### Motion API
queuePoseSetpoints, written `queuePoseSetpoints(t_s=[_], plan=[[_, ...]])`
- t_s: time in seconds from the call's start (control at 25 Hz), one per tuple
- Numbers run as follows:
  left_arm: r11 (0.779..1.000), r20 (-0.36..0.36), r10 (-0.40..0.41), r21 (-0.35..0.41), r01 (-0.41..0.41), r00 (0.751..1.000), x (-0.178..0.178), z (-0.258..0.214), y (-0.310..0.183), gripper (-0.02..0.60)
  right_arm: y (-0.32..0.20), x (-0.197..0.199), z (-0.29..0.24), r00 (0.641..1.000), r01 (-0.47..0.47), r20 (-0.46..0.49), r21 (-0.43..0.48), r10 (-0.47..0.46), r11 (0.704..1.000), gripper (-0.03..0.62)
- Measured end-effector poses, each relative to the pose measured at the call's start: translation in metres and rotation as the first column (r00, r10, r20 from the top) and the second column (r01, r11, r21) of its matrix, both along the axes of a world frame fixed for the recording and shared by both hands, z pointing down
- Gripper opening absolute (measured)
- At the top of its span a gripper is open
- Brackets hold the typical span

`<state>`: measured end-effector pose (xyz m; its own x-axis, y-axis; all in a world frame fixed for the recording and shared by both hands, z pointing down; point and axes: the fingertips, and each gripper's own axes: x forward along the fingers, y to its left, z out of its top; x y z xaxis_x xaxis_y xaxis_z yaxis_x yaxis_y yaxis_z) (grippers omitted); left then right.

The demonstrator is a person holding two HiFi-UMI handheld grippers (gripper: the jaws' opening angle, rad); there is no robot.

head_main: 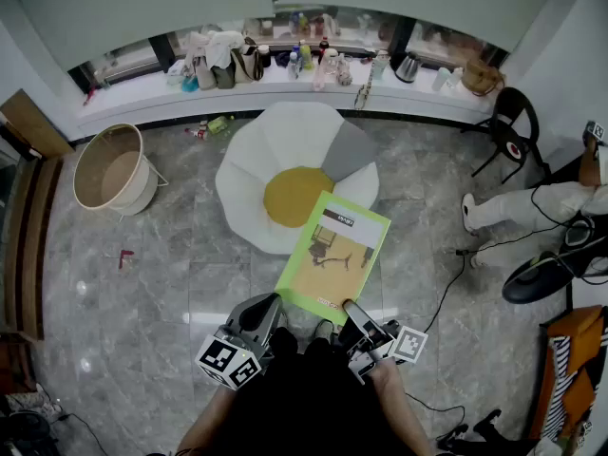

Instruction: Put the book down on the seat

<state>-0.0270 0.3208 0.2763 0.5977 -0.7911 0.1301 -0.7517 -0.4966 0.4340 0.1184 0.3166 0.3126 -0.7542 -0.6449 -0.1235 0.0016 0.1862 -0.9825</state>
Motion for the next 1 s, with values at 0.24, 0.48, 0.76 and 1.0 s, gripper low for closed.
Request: queuePoseSetpoints(t_s=[0.24,0.48,0.76,1.0], plan=[[1.000,-0.001,-0.001,0.003,0.001,1.000,-0.001,-0.003,0.000,0.012,-0.003,-0.002,-0.004,1.000,-0.002,0.003,0.000,0.002,1.000,0.155],[1.000,0.005,0.016,0.005,-0.016,1.000,-0.004,-0.002,0.002,0.012,0.001,-0.009,-0.005,1.000,-0.010,0.006,0.000,0.010,1.000,0.155],[0.999,-0.001,0.039,0.008,-0.039,0.999,-0.018,0.004,0.000,0.012,-0.001,-0.017,0.005,0.997,-0.060,0.038,-0.034,0.061,0.998,0.155],[0.998,-0.010,0.066,0.004,-0.066,0.998,-0.026,0.007,-0.008,0.012,-0.008,-0.025,0.007,0.995,-0.089,0.030,-0.048,0.091,0.995,0.155]])
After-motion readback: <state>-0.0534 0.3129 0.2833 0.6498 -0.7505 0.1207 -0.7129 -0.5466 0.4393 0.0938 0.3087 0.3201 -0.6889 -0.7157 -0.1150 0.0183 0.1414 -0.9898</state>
